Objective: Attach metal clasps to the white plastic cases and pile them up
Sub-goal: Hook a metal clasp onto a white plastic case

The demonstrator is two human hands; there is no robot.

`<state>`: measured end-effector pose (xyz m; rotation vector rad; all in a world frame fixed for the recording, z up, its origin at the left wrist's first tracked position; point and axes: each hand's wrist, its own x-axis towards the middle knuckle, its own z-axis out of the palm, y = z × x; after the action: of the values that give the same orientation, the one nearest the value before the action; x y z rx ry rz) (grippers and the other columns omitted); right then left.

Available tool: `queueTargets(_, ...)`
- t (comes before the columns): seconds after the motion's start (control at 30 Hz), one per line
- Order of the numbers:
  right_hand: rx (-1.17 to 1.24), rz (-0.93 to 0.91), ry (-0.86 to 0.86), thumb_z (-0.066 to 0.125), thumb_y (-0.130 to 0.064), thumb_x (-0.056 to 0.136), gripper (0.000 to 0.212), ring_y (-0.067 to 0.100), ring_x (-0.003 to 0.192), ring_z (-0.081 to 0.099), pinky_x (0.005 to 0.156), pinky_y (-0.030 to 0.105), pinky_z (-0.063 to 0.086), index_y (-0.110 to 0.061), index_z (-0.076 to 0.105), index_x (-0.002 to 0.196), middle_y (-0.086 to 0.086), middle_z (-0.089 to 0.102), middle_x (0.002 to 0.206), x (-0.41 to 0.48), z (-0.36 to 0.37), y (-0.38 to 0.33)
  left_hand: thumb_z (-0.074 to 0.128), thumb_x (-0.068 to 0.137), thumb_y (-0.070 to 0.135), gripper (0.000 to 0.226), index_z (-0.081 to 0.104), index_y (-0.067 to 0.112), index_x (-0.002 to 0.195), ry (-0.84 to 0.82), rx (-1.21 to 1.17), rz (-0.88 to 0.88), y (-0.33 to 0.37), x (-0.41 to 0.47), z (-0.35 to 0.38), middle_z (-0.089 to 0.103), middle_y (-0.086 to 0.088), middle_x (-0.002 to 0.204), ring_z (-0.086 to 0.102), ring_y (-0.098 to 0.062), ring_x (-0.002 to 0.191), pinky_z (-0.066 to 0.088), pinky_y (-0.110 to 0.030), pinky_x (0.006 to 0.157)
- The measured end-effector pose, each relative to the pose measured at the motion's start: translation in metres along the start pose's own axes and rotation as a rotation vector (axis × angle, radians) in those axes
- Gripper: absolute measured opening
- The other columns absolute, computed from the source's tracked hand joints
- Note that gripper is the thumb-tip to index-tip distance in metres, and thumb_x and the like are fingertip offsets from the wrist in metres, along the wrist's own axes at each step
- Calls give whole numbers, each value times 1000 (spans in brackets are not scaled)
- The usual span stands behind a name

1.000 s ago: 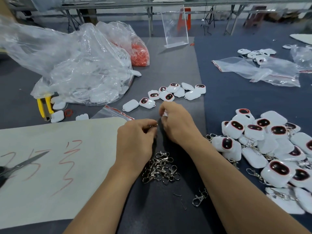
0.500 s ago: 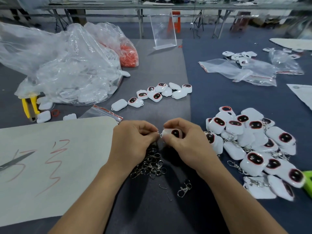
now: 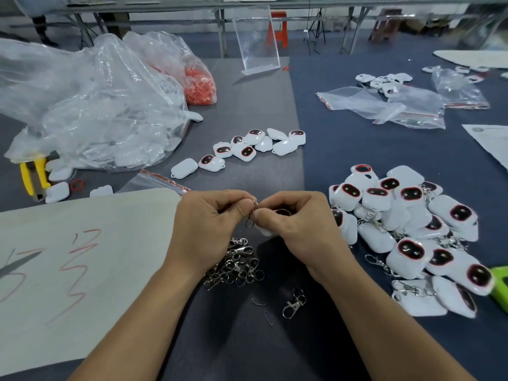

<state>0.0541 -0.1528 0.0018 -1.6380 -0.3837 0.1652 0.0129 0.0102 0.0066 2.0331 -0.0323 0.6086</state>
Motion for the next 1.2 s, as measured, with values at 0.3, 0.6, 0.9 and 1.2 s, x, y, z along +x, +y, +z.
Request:
queueTargets(0.3, -46, -22, 167, 80, -13, 82, 14, 12, 58, 66, 58, 30, 54, -25, 80, 75, 0, 73, 63, 3, 4, 2, 81, 80, 23, 15, 79, 38, 83, 31, 56, -8, -1, -3, 1, 72, 14, 67, 65, -2, 58, 52, -20, 57)
queueTargets(0.6, -11, -10, 108, 77, -7, 86, 22, 9, 62, 64, 62, 28, 54, -26, 82, 77, 1, 74, 67, 2, 10, 1, 84, 76, 18, 18, 78, 35, 77, 42, 47, -77, 0, -5, 0, 68, 4, 57, 58, -16, 49, 47, -30, 51)
queueTargets(0.9, -245, -63, 124, 81, -15, 81, 15, 5, 65, 70, 63, 19, 55, -27, 81, 72, -14, 73, 66, -1, 11, -7, 75, 68, 23, 8, 73, 30, 71, 43, 27, -155, 3, -5, 2, 61, 6, 49, 45, -1, 41, 35, -14, 44)
queueTargets(1.2, -268, -97, 166, 82, -13, 76, 17, 3, 64, 68, 60, 11, 47, -28, 78, 69, -16, 72, 65, -3, 10, -8, 72, 69, 17, 11, 67, 27, 68, 33, 86, -65, 10, -9, 3, 63, 7, 57, 57, -12, 51, 45, -19, 49)
